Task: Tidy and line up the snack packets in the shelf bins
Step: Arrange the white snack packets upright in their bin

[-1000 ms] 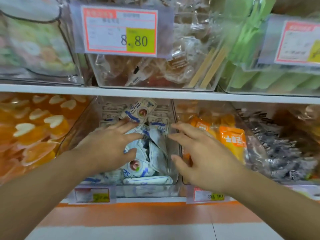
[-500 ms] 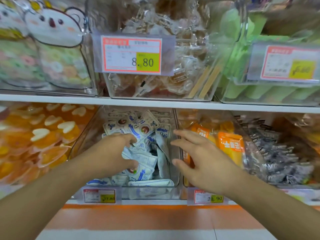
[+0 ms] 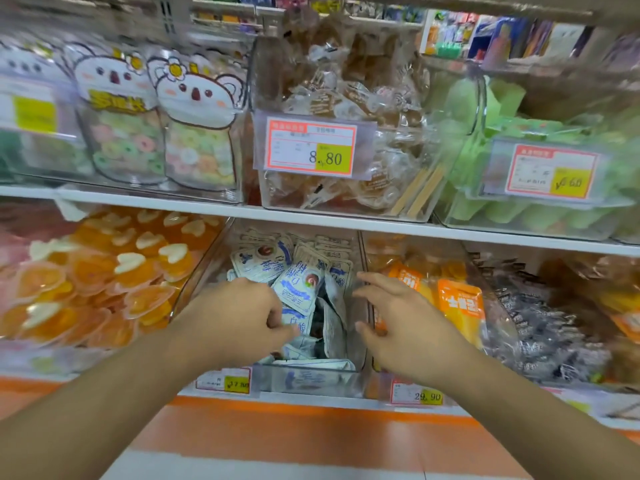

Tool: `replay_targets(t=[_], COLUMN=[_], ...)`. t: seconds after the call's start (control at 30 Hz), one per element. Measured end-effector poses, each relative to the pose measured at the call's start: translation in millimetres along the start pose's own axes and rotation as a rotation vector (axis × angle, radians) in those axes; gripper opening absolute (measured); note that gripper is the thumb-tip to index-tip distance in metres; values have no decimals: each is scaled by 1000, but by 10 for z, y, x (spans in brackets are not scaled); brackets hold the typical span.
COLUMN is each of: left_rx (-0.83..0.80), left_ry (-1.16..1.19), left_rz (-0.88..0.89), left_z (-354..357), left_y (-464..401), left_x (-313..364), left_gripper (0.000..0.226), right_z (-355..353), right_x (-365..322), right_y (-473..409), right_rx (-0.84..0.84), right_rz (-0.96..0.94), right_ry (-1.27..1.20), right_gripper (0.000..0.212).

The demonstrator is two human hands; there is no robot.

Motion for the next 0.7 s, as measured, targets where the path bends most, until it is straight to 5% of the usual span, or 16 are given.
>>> replay_targets(t=[0.43, 0.7], left_rx=[39, 267], left_ry=[370, 534], left_rz=[-225, -185], left_z=[219, -225], left_y=[-905, -303], left_x=[-225, -477], left_gripper=[50, 21], right_z=[-106, -103], right_x=[94, 151], right_y=[-446, -469], right_rx=[67, 69], right_rz=[112, 111], right_ry=[-56, -94], right_gripper=[30, 45])
Point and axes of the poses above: each hand's wrist, its own y-axis away from the middle knuckle, its own z-axis out of the palm, x = y × z, the point moved 10 cm from there along -y, towards the middle knuckle, and after that the axes turned 4 degrees about -x, right-handed, at the moved point
